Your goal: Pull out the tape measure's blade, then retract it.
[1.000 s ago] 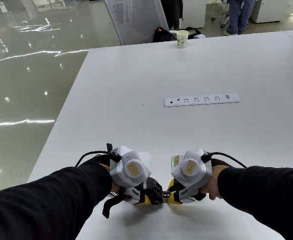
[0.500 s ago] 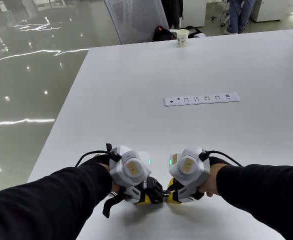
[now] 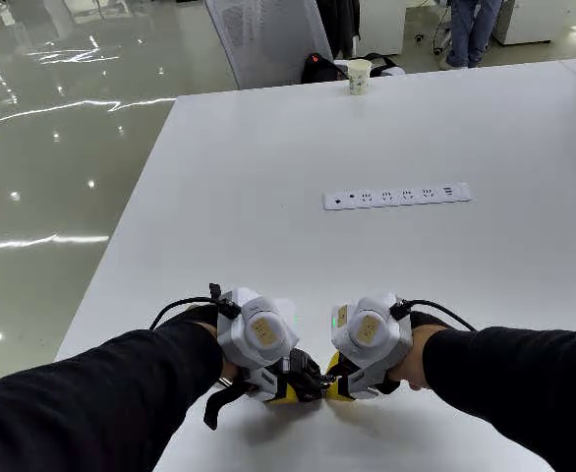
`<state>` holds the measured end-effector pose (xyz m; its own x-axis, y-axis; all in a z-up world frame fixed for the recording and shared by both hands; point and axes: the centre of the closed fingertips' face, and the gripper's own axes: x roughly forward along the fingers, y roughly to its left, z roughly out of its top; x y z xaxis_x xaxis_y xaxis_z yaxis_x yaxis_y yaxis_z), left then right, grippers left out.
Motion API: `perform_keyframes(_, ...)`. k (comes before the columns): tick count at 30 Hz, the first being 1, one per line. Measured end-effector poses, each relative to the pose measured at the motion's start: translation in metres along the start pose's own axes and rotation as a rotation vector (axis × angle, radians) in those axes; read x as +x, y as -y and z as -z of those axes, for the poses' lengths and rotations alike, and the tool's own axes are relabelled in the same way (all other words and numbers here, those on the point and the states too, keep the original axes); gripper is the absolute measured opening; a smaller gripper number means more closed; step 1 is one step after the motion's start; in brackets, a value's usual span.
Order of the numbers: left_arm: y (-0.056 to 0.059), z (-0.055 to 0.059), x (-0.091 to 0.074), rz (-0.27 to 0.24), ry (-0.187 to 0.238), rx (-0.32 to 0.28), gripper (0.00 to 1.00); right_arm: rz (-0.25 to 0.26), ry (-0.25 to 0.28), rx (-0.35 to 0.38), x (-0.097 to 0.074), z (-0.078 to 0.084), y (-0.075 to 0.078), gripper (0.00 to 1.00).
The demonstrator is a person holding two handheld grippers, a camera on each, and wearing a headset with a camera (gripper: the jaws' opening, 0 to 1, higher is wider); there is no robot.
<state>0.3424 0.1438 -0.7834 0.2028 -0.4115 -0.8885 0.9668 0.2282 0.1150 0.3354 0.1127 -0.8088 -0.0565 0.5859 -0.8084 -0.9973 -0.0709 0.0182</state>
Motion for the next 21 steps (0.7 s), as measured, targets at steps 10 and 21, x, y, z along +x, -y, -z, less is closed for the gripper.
perform_keyframes(10, -0.001, -0.001, 0.001, -0.006, 0.005, -0.019, 0.33, 0.006, -0.008, 0.001, -0.008, 0.012, 0.004, 0.11)
perform_keyframes(21, -0.002, -0.001, 0.001, -0.007, 0.005, -0.019, 0.33, 0.006, -0.007, 0.011, -0.01, 0.015, 0.006, 0.11)
